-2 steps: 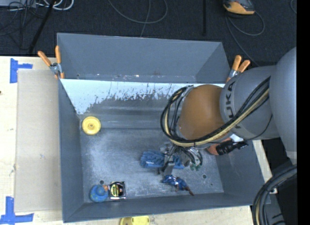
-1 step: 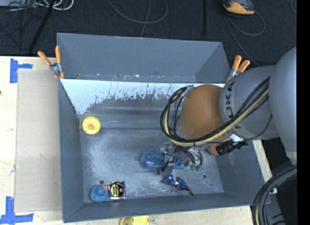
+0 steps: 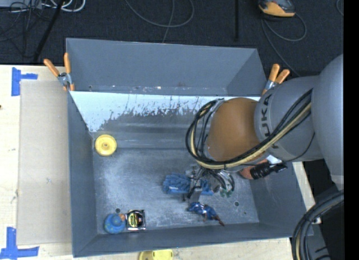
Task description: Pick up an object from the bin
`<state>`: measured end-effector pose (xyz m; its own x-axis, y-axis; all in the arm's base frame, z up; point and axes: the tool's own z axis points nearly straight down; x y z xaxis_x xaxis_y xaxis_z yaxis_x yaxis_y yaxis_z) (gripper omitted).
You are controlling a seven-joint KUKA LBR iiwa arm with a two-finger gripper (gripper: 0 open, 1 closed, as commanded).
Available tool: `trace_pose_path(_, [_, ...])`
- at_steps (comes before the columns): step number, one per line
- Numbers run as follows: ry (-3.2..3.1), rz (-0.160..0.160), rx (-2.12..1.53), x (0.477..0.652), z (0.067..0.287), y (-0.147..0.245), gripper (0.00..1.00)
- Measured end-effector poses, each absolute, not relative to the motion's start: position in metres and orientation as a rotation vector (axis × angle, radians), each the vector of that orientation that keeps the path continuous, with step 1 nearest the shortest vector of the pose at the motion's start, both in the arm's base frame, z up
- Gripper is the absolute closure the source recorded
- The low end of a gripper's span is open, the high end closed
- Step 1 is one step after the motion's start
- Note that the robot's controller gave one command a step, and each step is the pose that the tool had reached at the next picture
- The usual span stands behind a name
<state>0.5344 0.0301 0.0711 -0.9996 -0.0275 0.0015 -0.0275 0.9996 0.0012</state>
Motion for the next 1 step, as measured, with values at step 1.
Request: trace_pose_path(1, [-3.145,-0.001,0.020,0.5252,0.2267,0.0281,1.00])
